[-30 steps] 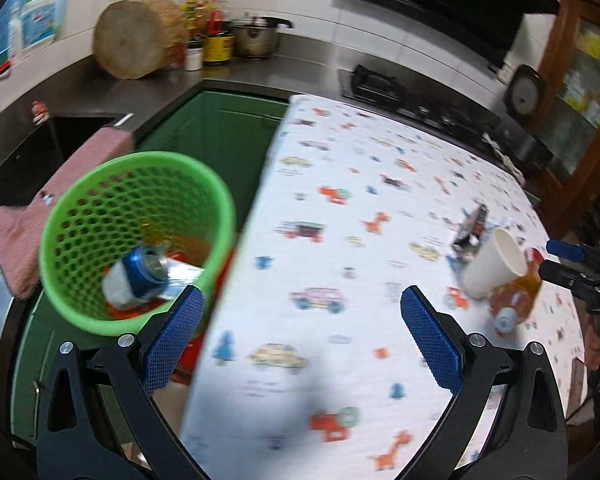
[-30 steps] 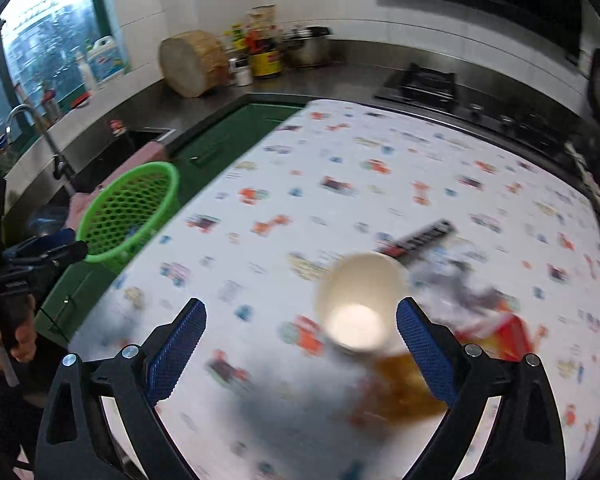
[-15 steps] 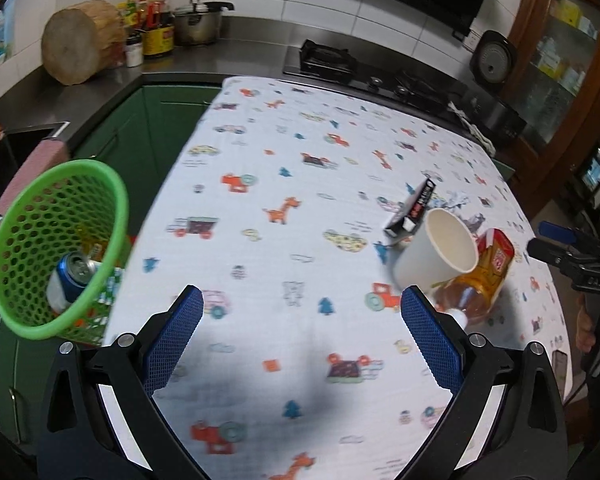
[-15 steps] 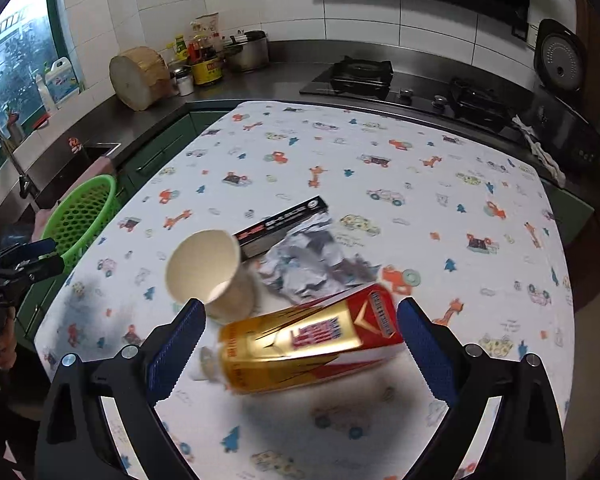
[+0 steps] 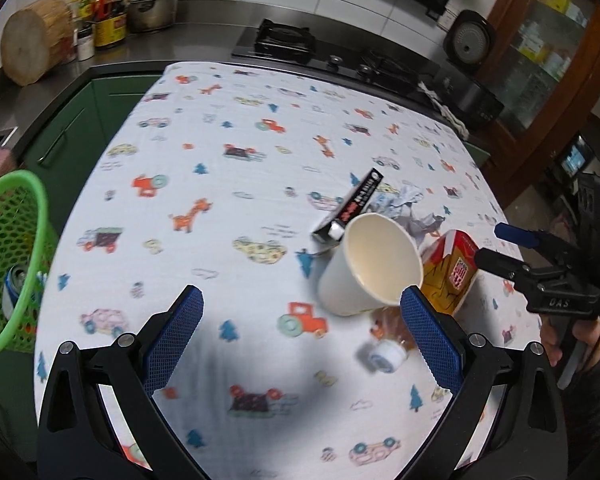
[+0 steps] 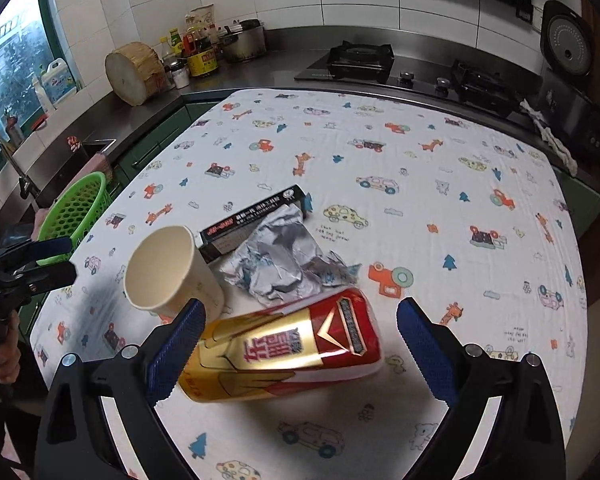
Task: Collect trash
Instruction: 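Grasp the white paper cup by its rim with the left gripper, then lift the paper cup with the left gripper while the right grasps the yellow-red Dongpeng bottle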
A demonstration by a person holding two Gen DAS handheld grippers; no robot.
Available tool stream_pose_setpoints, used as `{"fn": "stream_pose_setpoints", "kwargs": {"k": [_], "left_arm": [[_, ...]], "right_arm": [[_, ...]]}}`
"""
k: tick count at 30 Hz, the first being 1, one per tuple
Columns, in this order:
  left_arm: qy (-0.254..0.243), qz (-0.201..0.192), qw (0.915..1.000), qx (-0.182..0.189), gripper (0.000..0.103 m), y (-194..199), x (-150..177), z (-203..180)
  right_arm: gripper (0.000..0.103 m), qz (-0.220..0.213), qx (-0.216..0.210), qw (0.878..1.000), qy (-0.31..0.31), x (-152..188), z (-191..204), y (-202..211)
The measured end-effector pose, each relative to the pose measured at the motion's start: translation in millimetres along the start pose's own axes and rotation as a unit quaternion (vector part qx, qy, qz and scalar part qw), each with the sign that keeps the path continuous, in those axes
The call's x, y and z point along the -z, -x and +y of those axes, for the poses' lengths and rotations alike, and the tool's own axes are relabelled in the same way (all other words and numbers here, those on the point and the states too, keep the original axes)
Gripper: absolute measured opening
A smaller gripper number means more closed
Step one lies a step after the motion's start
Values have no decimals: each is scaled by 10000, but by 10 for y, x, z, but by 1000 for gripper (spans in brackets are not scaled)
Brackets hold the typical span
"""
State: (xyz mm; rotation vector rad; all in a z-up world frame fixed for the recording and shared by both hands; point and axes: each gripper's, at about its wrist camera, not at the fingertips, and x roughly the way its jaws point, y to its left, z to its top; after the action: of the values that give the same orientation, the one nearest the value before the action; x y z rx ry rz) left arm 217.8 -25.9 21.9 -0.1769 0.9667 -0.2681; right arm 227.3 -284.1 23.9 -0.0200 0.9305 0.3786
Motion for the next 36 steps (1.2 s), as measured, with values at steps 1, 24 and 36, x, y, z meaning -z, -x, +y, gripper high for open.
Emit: {"fn": "stream_pose_setpoints", "kwargs": {"k": [1,24,36], "left_arm": [[-2,29,10000,16,98,-34,-18,-38],[-579,397,9971,-299,98,-551,-185,-719],[-591,504,9968,-163,67,-709,-168,-644]], "right_arm": [[93,5,-17,10000,-8,15,-20,2],[93,79,-222,9996,-146,309,-458,-10],[93,47,-511,9987,60,315,-394,-75]]}}
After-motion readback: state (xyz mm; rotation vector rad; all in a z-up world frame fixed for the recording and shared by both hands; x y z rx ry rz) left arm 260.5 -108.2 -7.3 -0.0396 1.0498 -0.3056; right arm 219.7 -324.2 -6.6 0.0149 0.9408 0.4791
